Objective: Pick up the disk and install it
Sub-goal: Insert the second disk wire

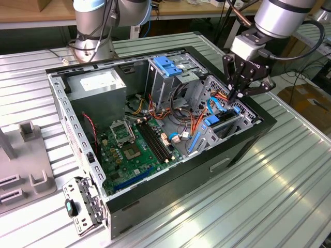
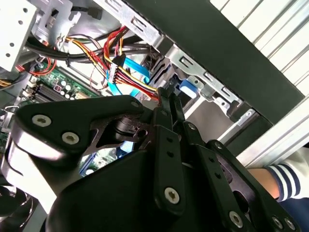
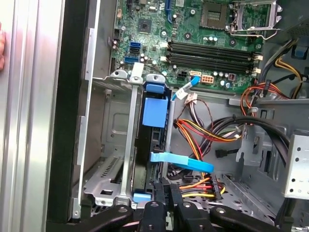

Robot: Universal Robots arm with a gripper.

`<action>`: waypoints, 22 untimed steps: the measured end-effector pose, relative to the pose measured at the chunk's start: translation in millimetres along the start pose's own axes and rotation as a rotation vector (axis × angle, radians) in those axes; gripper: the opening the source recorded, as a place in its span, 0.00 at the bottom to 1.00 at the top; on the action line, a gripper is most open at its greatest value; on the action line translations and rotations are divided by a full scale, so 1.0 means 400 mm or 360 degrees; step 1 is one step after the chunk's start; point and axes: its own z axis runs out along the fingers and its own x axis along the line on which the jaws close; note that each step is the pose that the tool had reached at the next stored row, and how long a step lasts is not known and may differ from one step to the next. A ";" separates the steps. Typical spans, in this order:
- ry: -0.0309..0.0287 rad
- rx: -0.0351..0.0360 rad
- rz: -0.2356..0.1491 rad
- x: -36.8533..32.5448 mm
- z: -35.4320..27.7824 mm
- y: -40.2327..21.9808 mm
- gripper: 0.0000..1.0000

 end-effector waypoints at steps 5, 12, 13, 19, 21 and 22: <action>-0.00066 0.0001 0.0000 0.009 0.001 0.006 0.16; -0.00837 0.0011 0.0051 0.020 0.002 0.007 0.16; -0.00822 0.0012 0.0074 0.020 0.003 0.007 0.16; -0.00771 0.0014 0.0163 0.024 0.009 0.008 0.16; -0.00803 0.0014 0.0166 0.031 0.009 0.010 0.16; -0.00818 0.0014 0.0166 0.033 0.009 0.011 0.16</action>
